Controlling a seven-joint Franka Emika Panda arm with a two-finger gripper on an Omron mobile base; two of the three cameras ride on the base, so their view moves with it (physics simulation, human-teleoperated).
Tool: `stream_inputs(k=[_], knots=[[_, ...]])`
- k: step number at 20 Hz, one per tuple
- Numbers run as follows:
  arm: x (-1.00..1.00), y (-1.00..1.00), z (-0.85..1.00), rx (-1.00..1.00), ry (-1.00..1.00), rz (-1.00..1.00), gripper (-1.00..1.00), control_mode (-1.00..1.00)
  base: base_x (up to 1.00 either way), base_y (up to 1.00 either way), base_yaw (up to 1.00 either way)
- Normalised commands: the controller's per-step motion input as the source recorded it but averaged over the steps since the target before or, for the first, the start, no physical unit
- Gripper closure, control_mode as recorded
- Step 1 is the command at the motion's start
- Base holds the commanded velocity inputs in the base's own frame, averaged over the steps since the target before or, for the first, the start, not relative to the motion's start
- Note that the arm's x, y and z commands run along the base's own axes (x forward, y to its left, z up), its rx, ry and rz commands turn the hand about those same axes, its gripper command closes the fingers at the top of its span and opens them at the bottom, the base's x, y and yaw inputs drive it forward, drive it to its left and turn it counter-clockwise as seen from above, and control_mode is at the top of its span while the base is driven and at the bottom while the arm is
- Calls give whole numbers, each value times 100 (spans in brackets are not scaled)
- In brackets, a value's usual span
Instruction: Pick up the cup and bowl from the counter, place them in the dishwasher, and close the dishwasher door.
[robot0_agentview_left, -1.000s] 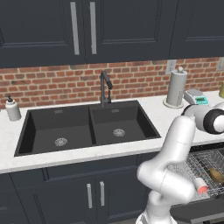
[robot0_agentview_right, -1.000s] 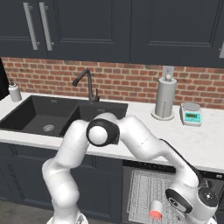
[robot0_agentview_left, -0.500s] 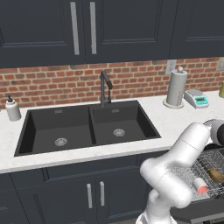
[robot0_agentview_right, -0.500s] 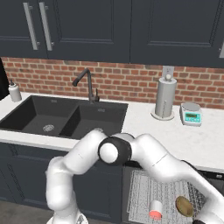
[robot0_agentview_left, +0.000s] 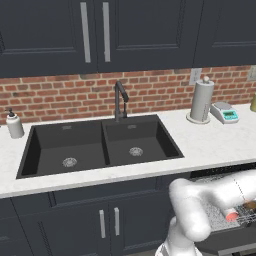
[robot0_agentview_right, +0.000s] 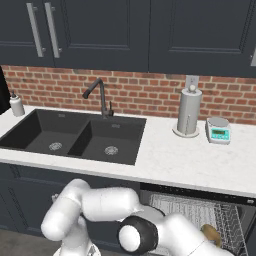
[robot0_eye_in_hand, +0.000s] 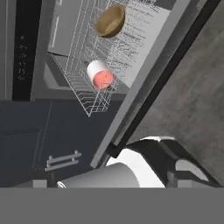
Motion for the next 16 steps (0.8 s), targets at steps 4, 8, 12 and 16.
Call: stream_inputs(k=[4,8,12,16], knots=[[11,30,-62,5,-5,0,-100,-100,0,0,0],[18,46,-74,0,-16,0,-100,-100,0,0,0],[33,36,-96,0,-28,0,-100,-100,0,0,0],[37,9,-82,0,-35,0,-100,-100,0,0,0]])
